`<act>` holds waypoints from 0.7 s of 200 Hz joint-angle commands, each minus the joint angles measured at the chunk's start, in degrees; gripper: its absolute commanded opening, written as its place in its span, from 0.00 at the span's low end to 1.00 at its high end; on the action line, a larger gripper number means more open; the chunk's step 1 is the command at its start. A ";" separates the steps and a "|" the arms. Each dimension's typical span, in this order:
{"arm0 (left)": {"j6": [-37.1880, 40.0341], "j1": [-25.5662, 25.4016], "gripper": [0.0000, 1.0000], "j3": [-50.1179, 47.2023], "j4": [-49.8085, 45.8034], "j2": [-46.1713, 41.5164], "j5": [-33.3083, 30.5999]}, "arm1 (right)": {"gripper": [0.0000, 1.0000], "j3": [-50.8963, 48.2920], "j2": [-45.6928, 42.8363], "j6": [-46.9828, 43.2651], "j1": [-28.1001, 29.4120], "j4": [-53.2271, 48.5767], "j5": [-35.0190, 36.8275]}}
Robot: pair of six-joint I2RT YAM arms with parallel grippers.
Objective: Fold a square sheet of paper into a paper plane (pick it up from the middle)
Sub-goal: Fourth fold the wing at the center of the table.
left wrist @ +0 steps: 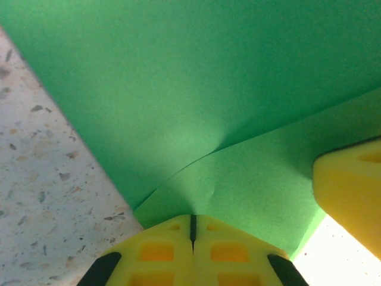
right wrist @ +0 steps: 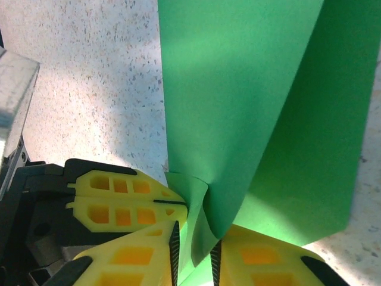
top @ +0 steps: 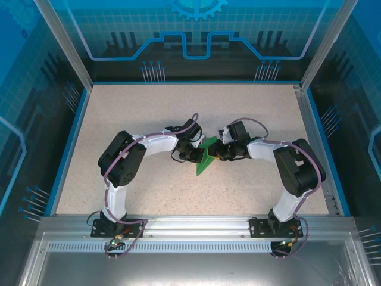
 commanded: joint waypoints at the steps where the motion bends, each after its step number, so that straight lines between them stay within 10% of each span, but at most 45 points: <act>1: -0.35 0.40 0.05 -0.66 0.38 0.26 0.59 | 0.20 -0.34 -1.23 0.35 1.27 0.47 -0.08; 140: -0.69 0.60 0.05 -1.18 -1.24 -4.07 2.40 | 0.03 3.53 -0.88 -5.21 3.05 -10.09 9.00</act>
